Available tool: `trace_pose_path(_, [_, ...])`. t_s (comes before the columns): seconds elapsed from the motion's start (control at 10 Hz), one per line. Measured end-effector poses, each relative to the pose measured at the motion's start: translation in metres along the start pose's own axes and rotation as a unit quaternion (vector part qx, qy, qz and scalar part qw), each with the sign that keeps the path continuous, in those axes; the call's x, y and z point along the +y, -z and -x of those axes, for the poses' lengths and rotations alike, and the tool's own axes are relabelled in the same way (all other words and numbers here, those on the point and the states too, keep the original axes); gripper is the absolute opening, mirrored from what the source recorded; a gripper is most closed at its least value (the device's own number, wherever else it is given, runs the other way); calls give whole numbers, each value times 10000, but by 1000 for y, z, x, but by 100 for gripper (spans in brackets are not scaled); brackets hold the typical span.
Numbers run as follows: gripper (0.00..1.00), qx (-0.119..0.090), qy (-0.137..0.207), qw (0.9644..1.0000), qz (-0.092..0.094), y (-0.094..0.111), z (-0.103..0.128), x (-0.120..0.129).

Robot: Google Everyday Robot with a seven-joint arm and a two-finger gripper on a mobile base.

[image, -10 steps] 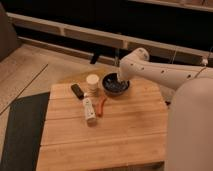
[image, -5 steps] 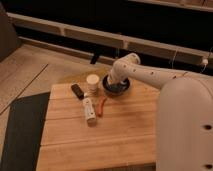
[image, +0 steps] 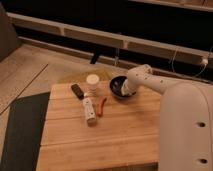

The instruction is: Place the white sponge in the ceramic bowl

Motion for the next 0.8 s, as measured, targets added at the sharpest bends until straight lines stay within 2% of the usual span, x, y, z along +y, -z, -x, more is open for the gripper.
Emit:
trace_pose_path(0.2, [0,-257,144,9995,78,10,24,7])
trace_pose_path(0.3, [0,-395,260,9986,220,14,37,22])
trace_pose_path(0.6, [0,-454,502,9968,433,8,42,43])
trace_pose_path(0.7, [3,-457,498,9968,431,9,42,42])
trace_pose_path(0.8, [11,-454,498,9968,432,8,42,42])
